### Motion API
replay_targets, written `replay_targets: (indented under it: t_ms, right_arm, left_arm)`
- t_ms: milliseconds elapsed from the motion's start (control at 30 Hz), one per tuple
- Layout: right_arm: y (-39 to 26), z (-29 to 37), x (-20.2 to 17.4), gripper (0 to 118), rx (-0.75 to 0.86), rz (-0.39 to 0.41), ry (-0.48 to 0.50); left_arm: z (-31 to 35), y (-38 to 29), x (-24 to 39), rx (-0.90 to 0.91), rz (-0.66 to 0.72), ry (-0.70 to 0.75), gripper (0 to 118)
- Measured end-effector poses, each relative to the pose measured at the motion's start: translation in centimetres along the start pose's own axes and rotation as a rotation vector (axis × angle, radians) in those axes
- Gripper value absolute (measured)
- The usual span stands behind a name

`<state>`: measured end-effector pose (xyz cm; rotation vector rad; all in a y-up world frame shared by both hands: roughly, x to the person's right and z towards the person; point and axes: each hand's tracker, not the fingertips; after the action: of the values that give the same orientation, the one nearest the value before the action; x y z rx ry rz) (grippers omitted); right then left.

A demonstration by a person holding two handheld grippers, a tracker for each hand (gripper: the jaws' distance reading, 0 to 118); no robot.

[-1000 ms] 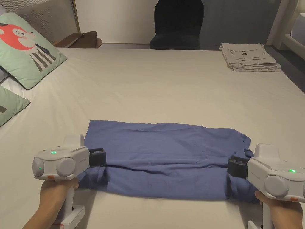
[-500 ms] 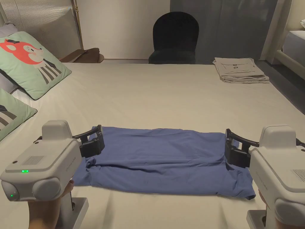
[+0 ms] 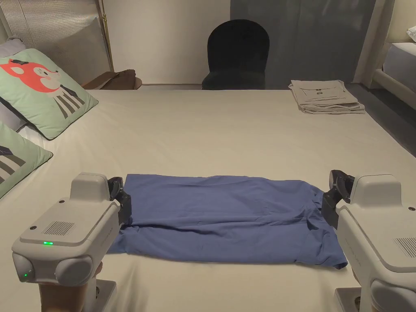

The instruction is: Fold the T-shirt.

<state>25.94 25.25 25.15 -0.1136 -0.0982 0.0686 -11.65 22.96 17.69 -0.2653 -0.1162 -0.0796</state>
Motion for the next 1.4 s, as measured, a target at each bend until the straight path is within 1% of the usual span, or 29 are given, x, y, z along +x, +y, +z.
replay_targets:
  t_ms: [67, 200, 300, 333, 367, 433, 467, 500, 533, 633, 667, 700, 767, 833, 867, 900, 933, 967, 1000, 1033, 1067, 1100, 1133, 1167, 1200, 1233, 1267, 1300, 1400]
  right_arm:
    - [-0.2, -0.4, 0.3, 0, -0.006, -0.002, -0.001]
    - [-0.7, -1.2, 0.8, 0, -0.025, -0.008, -0.003]
    - [-1.2, -2.0, 1.0, 0, -0.044, -0.009, -0.011]
    - [-1.4, -2.2, 1.1, 0, -0.053, -0.010, -0.015]
    - [-1.6, -2.5, 1.2, 0, -0.065, -0.015, -0.016]
    - [-2.0, -3.4, 1.4, 0, -0.092, -0.023, -0.014]
    - [-2.3, -3.7, 1.4, 0, -0.100, -0.023, -0.018]
    - [-2.5, -4.1, 1.5, 0, -0.111, -0.023, -0.021]
    - [-2.7, -4.4, 1.5, 0, -0.119, -0.025, -0.023]
    - [-3.4, -5.1, 1.6, 0, -0.139, -0.032, -0.027]
    - [-3.6, -5.4, 1.7, 0, -0.147, -0.032, -0.028]
    - [-3.7, -5.5, 1.7, 0, -0.155, -0.031, -0.029]
    - [-4.1, -5.9, 1.9, 0, -0.169, -0.030, -0.032]
    - [-4.6, -6.2, 2.2, 0, -0.187, -0.034, -0.032]
    - [-4.8, -6.2, 2.3, 0, -0.194, -0.035, -0.036]
    - [-5.2, -6.3, 2.5, 0, -0.203, -0.037, -0.041]
    - [-5.6, -6.5, 2.8, 0, -0.219, -0.048, -0.046]
    - [-6.3, -6.7, 3.2, 0, -0.254, -0.083, -0.053]
    - [-7.0, -7.0, 3.7, 1, -0.289, -0.117, -0.055]
    - [-7.8, -7.3, 4.2, 7, -0.333, -0.138, -0.060]
    - [-8.7, -7.7, 4.7, 20, -0.382, -0.162, -0.076]
    - [-9.8, -8.0, 5.2, 36, -0.427, -0.179, -0.103]
    - [-10.8, -8.4, 5.6, 56, -0.474, -0.192, -0.110]
    - [-11.7, -8.9, 6.0, 68, -0.517, -0.203, -0.114]
    - [-12.7, -9.6, 6.3, 74, -0.570, -0.213, -0.108]
    - [-13.6, -10.1, 6.5, 74, -0.603, -0.238, -0.107]
    - [-14.4, -10.5, 6.4, 93, -0.620, -0.259, -0.106]
    - [-15.1, -10.9, 6.4, 101, -0.638, -0.268, -0.109]
    - [-16.3, -12.0, 6.1, 101, -0.673, -0.258, -0.106]
  left_arm:
    - [-1.5, -0.4, -0.7, -0.072, 0.003, 0.001, 0]
    - [-5.3, -2.0, -3.2, -0.289, 0.050, -0.010, 0]
    - [-8.1, -3.9, -5.6, -0.420, 0.181, -0.029, 0]
    - [-8.9, -4.6, -6.2, -0.434, 0.209, -0.013, 4]
    - [-9.4, -5.1, -6.6, -0.457, 0.206, 0.009, 28]
    - [-11.1, -6.2, -7.3, -0.518, 0.199, 0.046, 89]
    - [-11.9, -6.9, -7.5, -0.550, 0.177, 0.049, 111]
    - [-12.2, -7.4, -7.7, -0.536, 0.182, 0.047, 109]
    - [-12.6, -7.8, -7.6, -0.544, 0.161, 0.081, 108]
    - [-13.8, -9.3, -7.4, -0.615, 0.155, 0.077, 107]
    - [-14.0, -9.9, -7.2, -0.633, 0.159, 0.080, 103]
    - [-14.2, -10.5, -6.9, -0.645, 0.158, 0.072, 94]
    - [-14.3, -11.5, -6.4, -0.658, 0.135, 0.047, 64]
    - [-14.4, -12.0, -5.5, -0.670, 0.131, 0.029, 57]
    - [-13.8, -11.7, -5.1, -0.624, 0.120, 0.059, 39]
    - [-13.5, -11.3, -4.9, -0.617, 0.124, 0.036, 20]
    - [-13.4, -11.1, -4.8, -0.614, 0.135, -0.007, 9]
    - [-13.3, -10.8, -4.5, -0.618, 0.149, -0.043, 8]
    - [-13.1, -10.4, -4.1, -0.615, 0.138, -0.013, 7]
    - [-12.8, -10.0, -4.0, -0.599, 0.113, 0.006, 7]
    - [-12.4, -9.7, -3.9, -0.570, 0.095, -0.013, 7]
    - [-12.0, -9.2, -3.9, -0.550, 0.085, -0.010, 7]
    - [-11.8, -8.7, -4.0, -0.546, 0.084, -0.014, 7]
    - [-11.7, -8.4, -4.0, -0.538, 0.079, -0.021, 7]
    - [-11.6, -8.0, -3.9, -0.530, 0.065, -0.024, 7]
    - [-11.4, -7.7, -3.9, -0.523, 0.062, -0.025, 7]
    - [-11.3, -7.4, -3.8, -0.517, 0.057, -0.032, 7]
    - [-11.7, -7.4, -4.0, -0.511, 0.053, -0.036, 7]
    - [-11.8, -7.3, -4.1, -0.501, 0.047, -0.041, 6]
